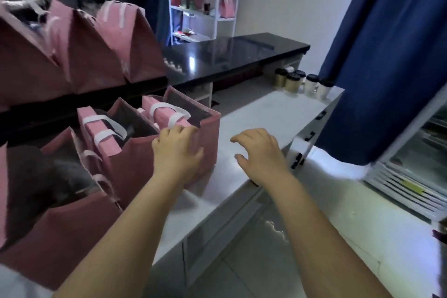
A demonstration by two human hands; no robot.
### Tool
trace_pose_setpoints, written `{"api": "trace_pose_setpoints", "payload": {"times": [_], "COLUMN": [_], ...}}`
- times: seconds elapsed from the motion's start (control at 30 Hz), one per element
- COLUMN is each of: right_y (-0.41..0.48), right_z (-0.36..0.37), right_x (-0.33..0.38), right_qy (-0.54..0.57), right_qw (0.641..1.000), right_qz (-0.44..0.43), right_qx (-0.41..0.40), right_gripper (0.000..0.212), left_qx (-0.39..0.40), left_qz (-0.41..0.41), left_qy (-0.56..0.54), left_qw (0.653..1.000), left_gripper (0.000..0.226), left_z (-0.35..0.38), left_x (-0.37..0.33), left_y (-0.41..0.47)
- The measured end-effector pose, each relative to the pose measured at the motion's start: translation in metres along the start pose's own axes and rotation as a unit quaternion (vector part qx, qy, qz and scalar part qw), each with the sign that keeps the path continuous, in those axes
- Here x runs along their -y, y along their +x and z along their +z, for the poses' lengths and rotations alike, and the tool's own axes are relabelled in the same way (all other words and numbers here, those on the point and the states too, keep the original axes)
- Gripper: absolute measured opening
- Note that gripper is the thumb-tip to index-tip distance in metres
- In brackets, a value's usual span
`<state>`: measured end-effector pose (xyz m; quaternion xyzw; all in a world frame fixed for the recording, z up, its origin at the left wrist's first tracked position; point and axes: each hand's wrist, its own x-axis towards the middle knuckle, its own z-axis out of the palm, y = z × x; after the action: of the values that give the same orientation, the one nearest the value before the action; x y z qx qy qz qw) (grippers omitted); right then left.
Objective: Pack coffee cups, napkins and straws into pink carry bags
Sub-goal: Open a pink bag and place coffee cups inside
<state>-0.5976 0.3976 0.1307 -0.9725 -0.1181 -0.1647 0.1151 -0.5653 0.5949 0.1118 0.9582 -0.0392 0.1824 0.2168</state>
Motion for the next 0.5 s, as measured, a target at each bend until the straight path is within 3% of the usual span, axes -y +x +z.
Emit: {"api": "trace_pose_setpoints", "payload": {"times": [0.27,0.5], "right_y": [0.108,0.197], "right_z": [0.056,0.073], "right_x": [-0.005,-0.026], "right_qy": [0.054,0.037], "right_qw": [0.994,0.992], "right_qz": [-0.095,-0.122], "right_qx": [0.021,0.025], "right_gripper": [0.044,0.031], "left_qx": [-0.057,-0.017], "left_qz": [-0.085,-0.056], "left_qy": [0.024,0.021], "left_qw": [0.994,0.998], "left_gripper": [0.044,0.035], "left_z": [0.013,0.052], "left_x": [0.030,0.015], "left_y": [0.056,0.101]}}
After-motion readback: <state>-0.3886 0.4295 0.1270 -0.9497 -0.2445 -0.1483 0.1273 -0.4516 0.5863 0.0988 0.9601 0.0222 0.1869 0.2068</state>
